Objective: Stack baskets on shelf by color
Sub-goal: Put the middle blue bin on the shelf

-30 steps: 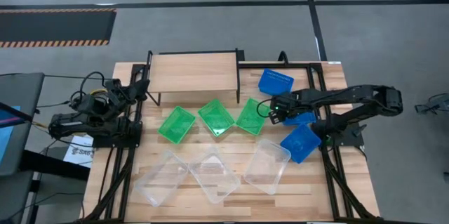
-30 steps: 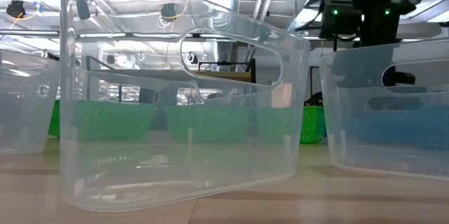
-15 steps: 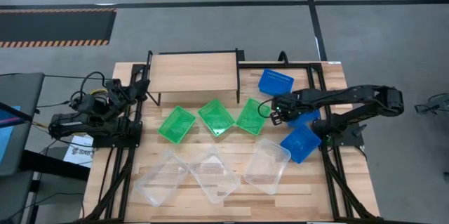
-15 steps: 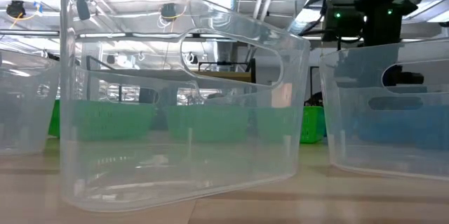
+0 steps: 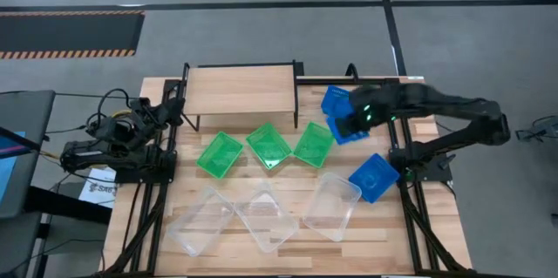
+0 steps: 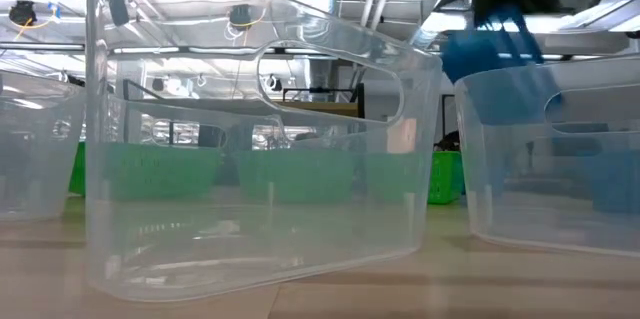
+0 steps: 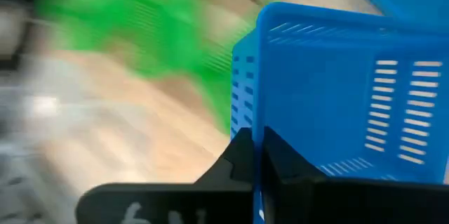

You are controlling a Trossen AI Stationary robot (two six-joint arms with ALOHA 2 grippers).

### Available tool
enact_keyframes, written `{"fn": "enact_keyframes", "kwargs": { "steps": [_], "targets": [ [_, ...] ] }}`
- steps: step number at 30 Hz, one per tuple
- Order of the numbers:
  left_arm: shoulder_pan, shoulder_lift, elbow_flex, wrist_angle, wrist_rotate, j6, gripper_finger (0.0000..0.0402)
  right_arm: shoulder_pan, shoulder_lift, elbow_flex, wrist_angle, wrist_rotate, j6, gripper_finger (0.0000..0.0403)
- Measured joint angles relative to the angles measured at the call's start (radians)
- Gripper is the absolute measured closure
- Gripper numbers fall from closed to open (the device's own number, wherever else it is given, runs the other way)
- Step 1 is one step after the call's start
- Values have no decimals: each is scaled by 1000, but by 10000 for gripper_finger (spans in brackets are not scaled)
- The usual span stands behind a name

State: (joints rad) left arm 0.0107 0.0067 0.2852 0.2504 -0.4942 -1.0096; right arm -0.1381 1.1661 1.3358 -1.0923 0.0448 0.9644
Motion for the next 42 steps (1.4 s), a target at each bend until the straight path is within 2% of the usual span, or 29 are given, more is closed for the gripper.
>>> {"fn": "enact_keyframes", "kwargs": {
  "steps": [4,10,21,27,31,42],
  "targets": [
    [0,0,0,2,0,0,194,-7,65,214,130,49,-185,399],
    [0,0,0,2,0,4,194,-67,265,483,189,71,-544,393],
    [0,0,0,2,-1,18,194,-102,722,827,228,65,-1096,388],
    [0,0,0,-9,0,22,194,-100,895,920,145,70,-1218,388],
    [0,0,0,-37,0,21,194,-100,966,951,91,127,-1259,378],
    [0,0,0,-42,0,21,194,-108,1007,961,69,151,-1261,324]
  ]
}}
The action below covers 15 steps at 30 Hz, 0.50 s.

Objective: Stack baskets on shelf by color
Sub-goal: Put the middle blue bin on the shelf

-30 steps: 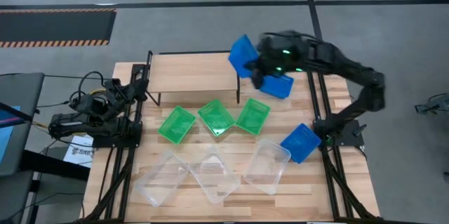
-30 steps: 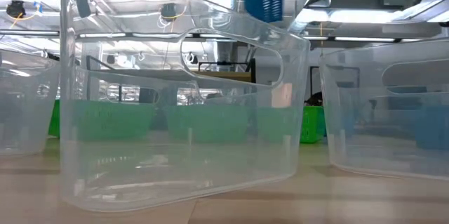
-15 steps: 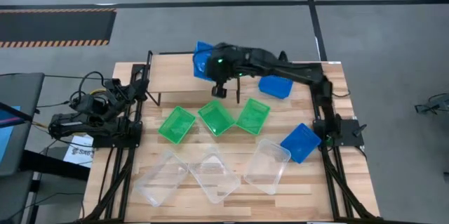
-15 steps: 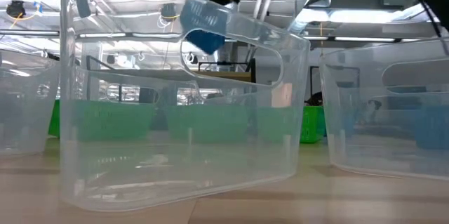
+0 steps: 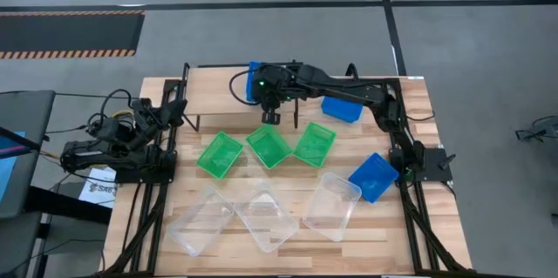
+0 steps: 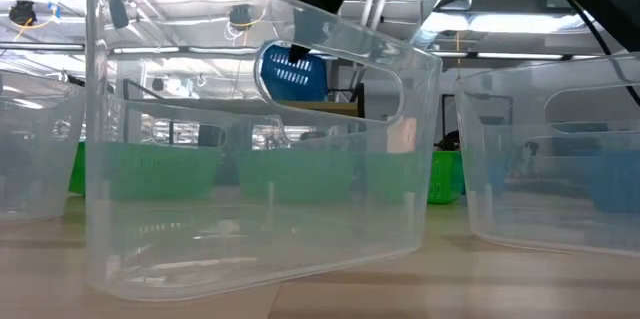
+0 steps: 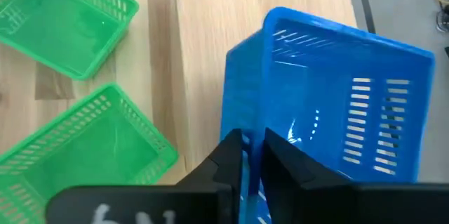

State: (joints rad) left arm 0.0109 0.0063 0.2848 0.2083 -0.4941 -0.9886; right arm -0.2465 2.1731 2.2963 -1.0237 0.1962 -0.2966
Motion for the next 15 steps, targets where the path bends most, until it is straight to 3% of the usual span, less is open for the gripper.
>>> {"fn": "enact_keyframes", "kwargs": {
  "steps": [10,15],
  "targets": [
    [0,0,0,-2,1,2,194,-11,-8,33,-16,-9,53,190],
    [0,0,0,-1,18,-1,194,-13,-130,48,-65,41,128,170]
  ]
}}
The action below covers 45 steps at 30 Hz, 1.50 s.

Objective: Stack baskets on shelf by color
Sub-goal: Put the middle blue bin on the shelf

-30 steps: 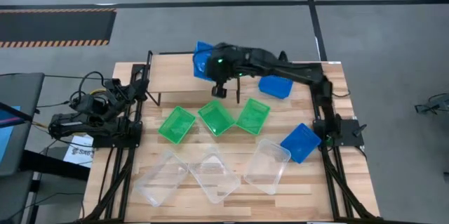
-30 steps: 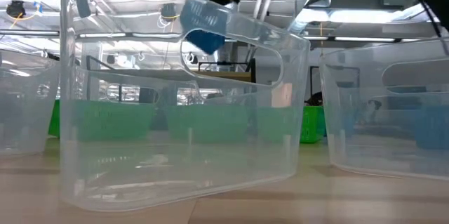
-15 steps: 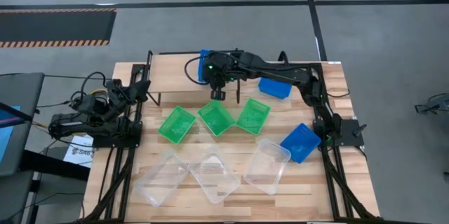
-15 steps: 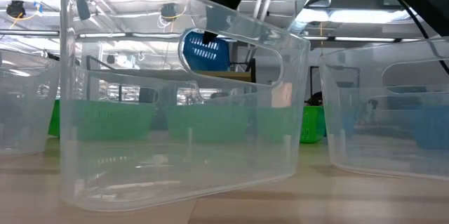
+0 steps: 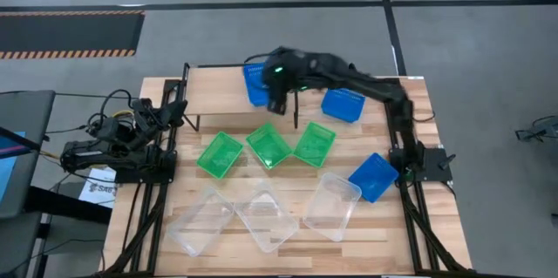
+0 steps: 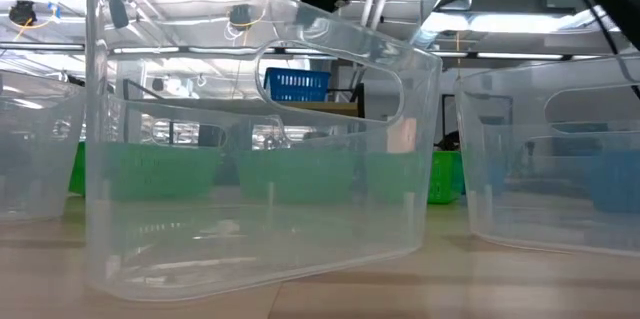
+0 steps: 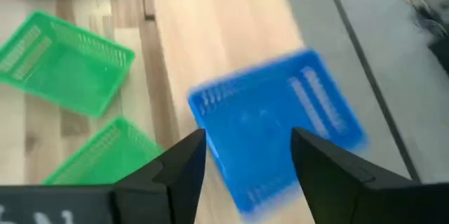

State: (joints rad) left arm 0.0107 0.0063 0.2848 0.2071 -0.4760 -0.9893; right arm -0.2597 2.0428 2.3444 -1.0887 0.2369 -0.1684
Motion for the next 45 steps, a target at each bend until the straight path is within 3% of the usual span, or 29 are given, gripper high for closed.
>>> {"fn": "enact_keyframes", "kwargs": {
  "steps": [9,11,21,32,40,43,45],
  "targets": [
    [0,0,0,-21,10,-1,194,-133,-139,-7,-399,67,236,187],
    [0,0,0,-21,9,-2,194,-163,-145,-26,-420,66,251,191],
    [0,0,0,-33,23,-20,194,-148,-70,-198,-236,-57,176,194],
    [0,0,0,5,21,-42,194,-100,8,-205,-31,-97,115,204],
    [0,0,0,9,17,-39,194,-81,8,-205,239,-191,55,207],
    [0,0,0,11,18,-43,194,-82,3,-205,268,-188,58,207],
    [0,0,0,15,19,-43,194,-82,-15,-205,244,-121,88,208]
  ]
}}
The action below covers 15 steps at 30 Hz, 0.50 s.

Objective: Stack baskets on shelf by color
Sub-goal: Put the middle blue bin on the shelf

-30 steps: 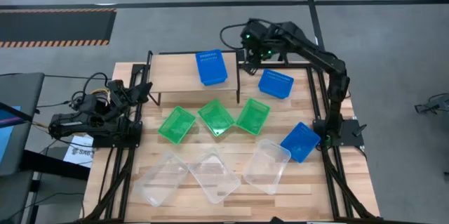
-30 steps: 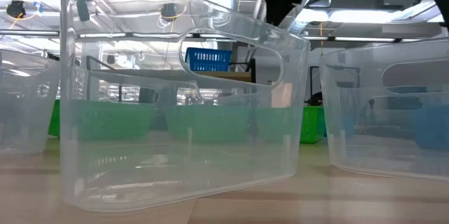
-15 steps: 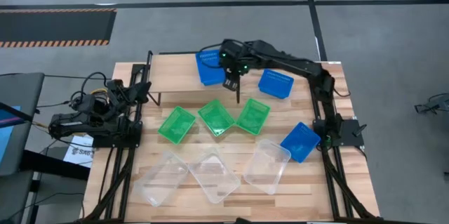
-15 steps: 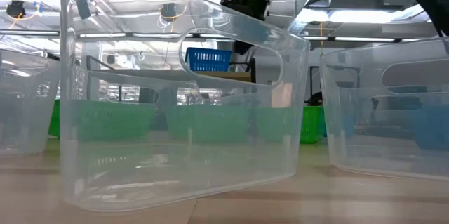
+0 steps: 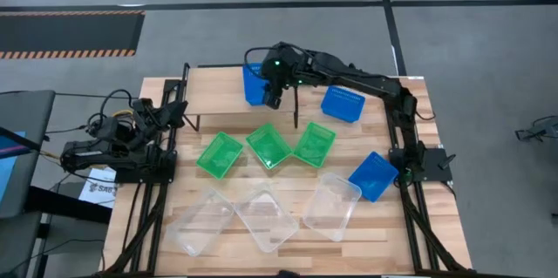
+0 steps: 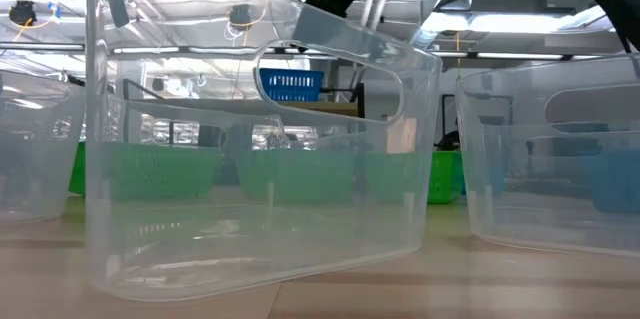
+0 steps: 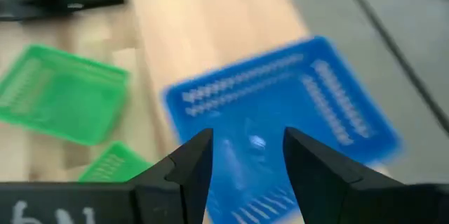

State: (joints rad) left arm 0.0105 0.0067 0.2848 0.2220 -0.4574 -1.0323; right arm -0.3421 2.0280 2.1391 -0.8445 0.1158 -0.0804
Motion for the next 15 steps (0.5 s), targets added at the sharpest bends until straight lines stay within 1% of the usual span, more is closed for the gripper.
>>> {"fn": "enact_keyframes", "kwargs": {
  "steps": [3,5,11,12,15],
  "targets": [
    [0,0,0,5,-2,1,194,-7,-41,1,-64,159,39,209],
    [0,0,0,5,-12,9,194,-23,-48,3,-110,195,61,213],
    [0,0,0,4,-36,15,194,-73,18,-2,-284,196,123,233],
    [0,0,0,4,-37,15,194,-75,36,-2,-287,190,123,236],
    [0,0,0,1,-41,15,194,-74,74,-4,-278,109,121,243]
  ]
}}
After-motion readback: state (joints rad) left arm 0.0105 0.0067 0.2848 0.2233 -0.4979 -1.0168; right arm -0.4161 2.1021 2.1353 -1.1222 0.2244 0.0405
